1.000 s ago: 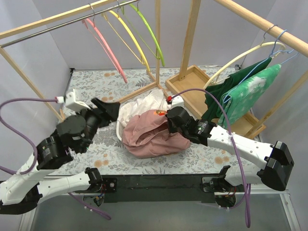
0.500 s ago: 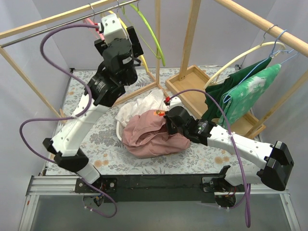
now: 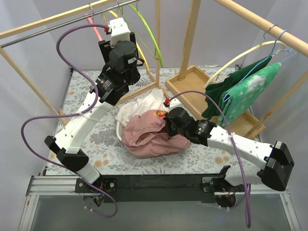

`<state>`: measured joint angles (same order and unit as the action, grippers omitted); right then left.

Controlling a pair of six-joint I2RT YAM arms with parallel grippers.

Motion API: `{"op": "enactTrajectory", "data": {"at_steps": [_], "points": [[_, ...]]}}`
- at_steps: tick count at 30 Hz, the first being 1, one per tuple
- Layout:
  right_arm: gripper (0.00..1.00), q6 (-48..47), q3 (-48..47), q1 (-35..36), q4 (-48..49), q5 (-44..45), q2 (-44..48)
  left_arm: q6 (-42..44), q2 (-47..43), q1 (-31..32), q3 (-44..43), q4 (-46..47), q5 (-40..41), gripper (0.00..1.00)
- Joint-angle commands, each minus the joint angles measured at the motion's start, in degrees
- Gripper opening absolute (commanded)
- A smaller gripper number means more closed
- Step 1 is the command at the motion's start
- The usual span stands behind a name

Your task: Place the t-shirt on the hanger

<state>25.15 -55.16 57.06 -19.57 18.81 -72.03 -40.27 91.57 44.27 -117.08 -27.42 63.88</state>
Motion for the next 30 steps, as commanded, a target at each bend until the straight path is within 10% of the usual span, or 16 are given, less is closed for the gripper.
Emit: {"op": "enactTrajectory", "data": {"at_steps": [1, 16, 24, 30], "points": [[0.01, -0.27, 0.49, -0.19, 1.47, -0.88, 1.19, 3.00, -3.41, -1.46, 0.01, 2.28, 1.86, 0.62], [0.01, 0.25, 1.45, -0.10, 1.47, -2.72, 0.84, -0.59, -9.30, -3.92, 1.15, -1.48, -7.09, 0.65], [0.01, 0.78, 2.59, -0.19, 1.47, -4.22, 2.86, -12.37, -1.31, -19.13, -12.29, -23.54, -29.23, 0.58], [0.01, 0.96, 3.74, -0.11, 1.47, -3.78, 3.65, -12.20, -5.44, -22.38, -1.93, -16.70, -35.39, 0.56]]}}
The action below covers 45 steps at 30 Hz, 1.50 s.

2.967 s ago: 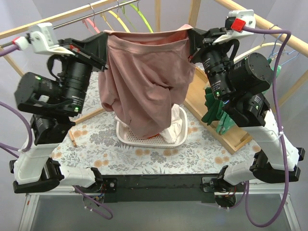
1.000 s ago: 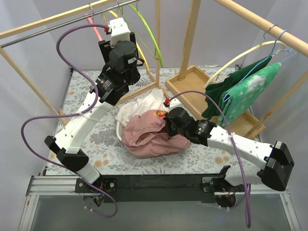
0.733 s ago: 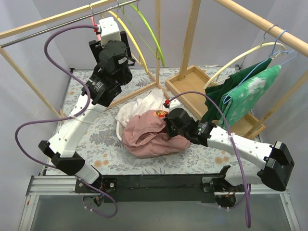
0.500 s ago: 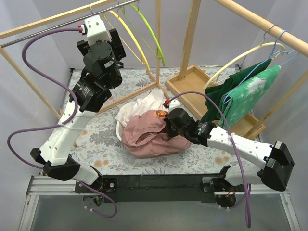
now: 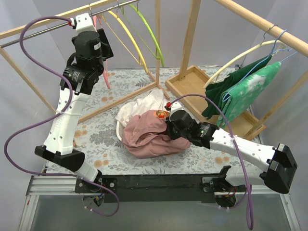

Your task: Place the t-shirt on the hanger

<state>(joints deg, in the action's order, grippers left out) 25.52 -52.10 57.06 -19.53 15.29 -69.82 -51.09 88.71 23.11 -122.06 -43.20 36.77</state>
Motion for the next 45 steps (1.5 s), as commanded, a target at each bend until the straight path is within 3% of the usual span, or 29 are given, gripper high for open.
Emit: {"op": "enactTrajectory", "data": {"at_steps": [1, 6, 7, 10, 20, 24, 29, 35, 45], "points": [[0.01, 0.50, 0.51, -0.10, 1.42, -0.26, 1.44, -1.38, -2.05, -1.32, 2.80, -1.79, -8.38, 0.55], [0.01, 0.23, 0.15, -0.11, 1.42, -0.35, 0.92, -1.03, -1.34, -1.49, 2.00, -2.16, -8.30, 0.30], [0.01, 0.23, 0.15, -0.19, 1.42, -0.35, 1.00, -0.51, -2.47, -1.49, 2.18, -0.85, -8.30, 0.16], [0.01, 0.06, 0.06, -0.10, 1.51, -0.44, 0.65, 1.60, -2.66, -1.49, 0.25, -0.30, -9.00, 0.00], [0.01, -0.56, -0.64, -0.11, 1.60, -0.08, -0.49, 6.09, -6.87, -1.49, -0.81, 5.93, -11.19, 0.00], [0.01, -0.82, -0.90, -0.11, 1.60, 0.27, -0.84, 5.74, -8.45, -1.40, -0.64, 4.18, -13.56, 0.00], [0.01, -1.26, -0.73, -0.19, 1.51, 1.23, -0.40, 7.32, -14.60, -1.40, 7.42, 5.05, -18.31, 0.00], [0.01, -2.05, -0.90, -0.19, 1.34, 2.02, -0.40, 9.34, -17.69, -1.40, 9.03, 1.55, -19.37, 0.00], [0.01, -3.63, -1.42, -0.19, 0.98, 2.38, -0.40, 9.52, -27.97, -1.41, 23.70, -0.39, -22.45, 0.00]]}}
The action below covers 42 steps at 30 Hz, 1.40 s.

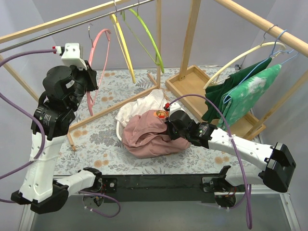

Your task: Place the t-shirt on the hanger

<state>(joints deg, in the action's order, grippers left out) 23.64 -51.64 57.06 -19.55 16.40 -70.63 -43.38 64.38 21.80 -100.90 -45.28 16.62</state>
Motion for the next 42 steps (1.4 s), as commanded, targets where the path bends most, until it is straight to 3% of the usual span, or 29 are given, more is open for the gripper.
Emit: {"op": "enactTrajectory", "data": {"at_steps": [1, 16, 20, 24, 27, 33, 42], "points": [[0.01, -2.28, -2.41, -0.19, 0.92, 1.26, -0.12, 1.80, -3.65, -0.18, 3.16, 0.99, -2.21, 0.00], [0.01, -3.34, -3.64, -0.63, -0.13, 1.26, -0.38, -2.94, -16.21, -0.09, 19.33, -0.95, -7.30, 0.00], [0.01, -3.60, -4.52, -0.81, -1.63, 2.40, 0.14, 3.18, -21.30, -0.09, 24.25, -3.23, -12.03, 0.00], [0.01, -3.69, -4.96, -0.90, -2.86, 3.19, 0.49, 10.75, -26.66, -0.18, 29.35, -7.36, -27.90, 0.00], [0.01, -3.51, -4.70, -0.98, -3.91, 4.51, 0.93, 14.98, -29.39, -0.09, 31.64, -9.74, -35.49, 0.00], [0.02, -1.93, -4.09, -1.07, -4.88, 6.36, 3.39, 21.91, -31.42, 0.96, 35.68, -12.03, -40.96, 0.00], [0.01, -1.58, -4.70, -2.12, -5.67, 9.26, 3.31, 25.80, -30.81, 5.96, 34.02, -14.92, -44.23, 0.00]]}}
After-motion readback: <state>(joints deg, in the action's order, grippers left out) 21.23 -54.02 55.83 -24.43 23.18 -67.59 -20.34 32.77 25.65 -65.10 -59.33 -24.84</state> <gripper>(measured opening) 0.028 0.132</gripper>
